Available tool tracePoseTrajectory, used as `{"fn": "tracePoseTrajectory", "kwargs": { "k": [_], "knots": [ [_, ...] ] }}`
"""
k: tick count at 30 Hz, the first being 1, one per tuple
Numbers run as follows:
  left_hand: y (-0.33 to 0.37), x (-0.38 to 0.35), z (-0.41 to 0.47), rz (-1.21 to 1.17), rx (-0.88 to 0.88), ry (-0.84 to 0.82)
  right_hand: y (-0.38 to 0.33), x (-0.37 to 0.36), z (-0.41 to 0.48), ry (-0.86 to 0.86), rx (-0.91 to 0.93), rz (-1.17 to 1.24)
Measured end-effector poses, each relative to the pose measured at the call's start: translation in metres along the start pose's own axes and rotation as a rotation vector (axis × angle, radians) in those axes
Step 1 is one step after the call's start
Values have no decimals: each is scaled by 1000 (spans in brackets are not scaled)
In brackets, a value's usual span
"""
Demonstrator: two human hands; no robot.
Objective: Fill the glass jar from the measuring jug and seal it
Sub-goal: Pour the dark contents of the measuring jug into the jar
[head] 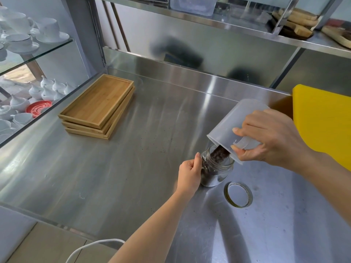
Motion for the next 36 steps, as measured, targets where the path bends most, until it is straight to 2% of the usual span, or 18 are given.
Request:
{"fn": "tracePoseTrajectory", "kwargs": {
  "k": [16, 33, 36],
  "knots": [
    [0, 0, 1, 1, 2, 7, -11, 5, 4, -5, 119, -29],
    [-1, -1, 1, -10, 18, -1, -18, -1, -1, -3, 161, -29],
    [0, 0, 0, 2, 16, -2, -15, -2, -4, -8, 117, -13]
  ]
}}
Point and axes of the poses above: each hand's wrist, its own z-axis towards the middle knuckle, its own x-axis out of the back of the hand, y = z × x, the point moved 4 cm from there along z, towards the middle knuckle, and after that the axes turned 4 degrees about z, right-handed, at the moved point
